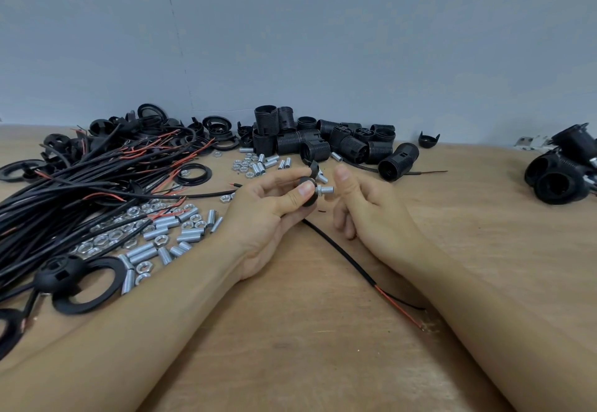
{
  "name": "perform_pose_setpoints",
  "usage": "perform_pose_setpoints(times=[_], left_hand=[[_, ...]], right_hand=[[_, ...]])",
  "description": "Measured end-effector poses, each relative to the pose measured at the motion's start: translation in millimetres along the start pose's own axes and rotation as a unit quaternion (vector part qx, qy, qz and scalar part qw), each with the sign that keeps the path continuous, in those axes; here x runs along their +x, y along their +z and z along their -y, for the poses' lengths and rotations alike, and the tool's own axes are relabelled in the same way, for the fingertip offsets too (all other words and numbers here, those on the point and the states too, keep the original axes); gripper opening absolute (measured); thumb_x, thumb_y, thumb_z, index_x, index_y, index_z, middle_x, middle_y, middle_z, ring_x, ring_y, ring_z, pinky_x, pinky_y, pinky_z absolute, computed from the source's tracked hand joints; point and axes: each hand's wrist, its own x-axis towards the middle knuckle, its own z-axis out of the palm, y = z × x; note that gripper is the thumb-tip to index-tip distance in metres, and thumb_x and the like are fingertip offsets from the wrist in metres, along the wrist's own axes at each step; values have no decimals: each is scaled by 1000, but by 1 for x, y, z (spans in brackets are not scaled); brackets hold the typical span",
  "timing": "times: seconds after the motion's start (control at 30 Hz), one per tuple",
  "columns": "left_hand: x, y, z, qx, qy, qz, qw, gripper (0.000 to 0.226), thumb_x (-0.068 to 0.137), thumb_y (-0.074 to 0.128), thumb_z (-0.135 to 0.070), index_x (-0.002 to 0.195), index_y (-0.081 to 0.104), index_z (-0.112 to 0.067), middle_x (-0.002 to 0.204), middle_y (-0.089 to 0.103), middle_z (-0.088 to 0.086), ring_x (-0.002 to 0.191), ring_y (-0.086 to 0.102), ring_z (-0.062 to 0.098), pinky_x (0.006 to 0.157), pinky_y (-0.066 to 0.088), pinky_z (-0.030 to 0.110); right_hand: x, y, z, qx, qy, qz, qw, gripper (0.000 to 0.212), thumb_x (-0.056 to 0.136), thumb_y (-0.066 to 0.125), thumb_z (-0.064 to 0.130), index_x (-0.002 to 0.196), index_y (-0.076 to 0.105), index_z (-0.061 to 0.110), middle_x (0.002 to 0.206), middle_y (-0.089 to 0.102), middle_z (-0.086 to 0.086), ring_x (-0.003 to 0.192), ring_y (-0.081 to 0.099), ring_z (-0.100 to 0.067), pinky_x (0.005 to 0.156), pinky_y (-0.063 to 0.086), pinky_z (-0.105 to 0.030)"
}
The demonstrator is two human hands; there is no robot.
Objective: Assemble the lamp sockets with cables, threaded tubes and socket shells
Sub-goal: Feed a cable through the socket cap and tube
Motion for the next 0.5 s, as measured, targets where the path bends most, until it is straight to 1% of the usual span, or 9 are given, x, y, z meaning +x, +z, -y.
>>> perform_pose_setpoints(times=[0.07, 0.13, 0.2, 0.27, 0.33, 0.37, 0.4, 0.47, 0.5], left_hand=[[-1, 0, 0, 8, 1, 1, 1000, 36, 67, 71, -6, 103, 72, -6, 96, 70, 11, 91, 69, 18, 90, 58, 35], [-2, 1, 1, 21, 0, 14, 1000, 36, 66, 73, -7, 101, 73, -7, 98, 70, 12, 92, 70, 18, 89, 58, 34], [-3, 2, 0, 24, 1, 15, 1000, 35, 66, 73, -8, 101, 73, -8, 97, 71, 11, 92, 70, 17, 87, 59, 33], [-1, 2, 0, 13, 2, 1, 1000, 35, 66, 72, -8, 101, 73, -7, 95, 71, 10, 91, 69, 18, 87, 59, 33], [0, 1, 0, 5, 2, -2, 1000, 34, 67, 72, -8, 101, 73, -7, 95, 70, 10, 93, 69, 19, 88, 59, 34], [0, 0, 0, 9, 2, 3, 1000, 34, 67, 72, -8, 101, 73, -7, 96, 70, 10, 94, 69, 19, 88, 59, 34], [-1, 1, 1, 14, 2, 10, 1000, 34, 66, 73, -8, 101, 73, -7, 96, 71, 10, 94, 69, 19, 87, 59, 33], [-1, 0, 1, 14, 7, 14, 1000, 32, 66, 74, -8, 98, 75, -8, 94, 71, 9, 91, 70, 16, 83, 59, 30], [-1, 0, 1, 10, 9, 12, 1000, 31, 66, 74, -8, 97, 75, -9, 93, 72, 8, 90, 70, 16, 83, 59, 30]], right_hand=[[0, 0, -1, -2, -9, 12, 1000, 37, 99, 51, 39, 83, 60, 8, 62, 63, -3, 51, 54, -5, 52, 46, -19], [0, 1, -3, 6, 0, 8, 1000, 49, 102, 48, 39, 71, 58, 2, 53, 57, -3, 47, 52, -6, 49, 44, -17], [1, 1, -1, 13, 20, -2, 1000, 62, 99, 41, 51, 61, 59, 6, 48, 57, -5, 44, 51, -8, 47, 44, -17], [1, 0, 1, 12, 11, -2, 1000, 49, 97, 45, 53, 69, 62, 16, 59, 64, -8, 47, 53, -8, 51, 45, -22], [0, -1, 2, 3, -7, 6, 1000, 30, 98, 54, 40, 82, 61, 15, 67, 66, -7, 52, 54, -9, 55, 47, -26], [0, -1, 1, 2, -11, 10, 1000, 33, 99, 53, 35, 80, 60, 9, 63, 63, -6, 52, 53, -11, 54, 46, -27], [0, -1, -1, 4, -7, 9, 1000, 43, 101, 50, 36, 73, 57, 5, 56, 59, -5, 50, 50, -13, 52, 44, -27], [0, -1, 0, 10, 14, 4, 1000, 59, 101, 44, 47, 62, 56, 3, 48, 54, -4, 46, 49, -12, 49, 42, -23], [0, -1, 1, 8, 13, 6, 1000, 59, 99, 44, 50, 65, 58, 3, 50, 56, -6, 46, 50, -11, 48, 42, -22]])
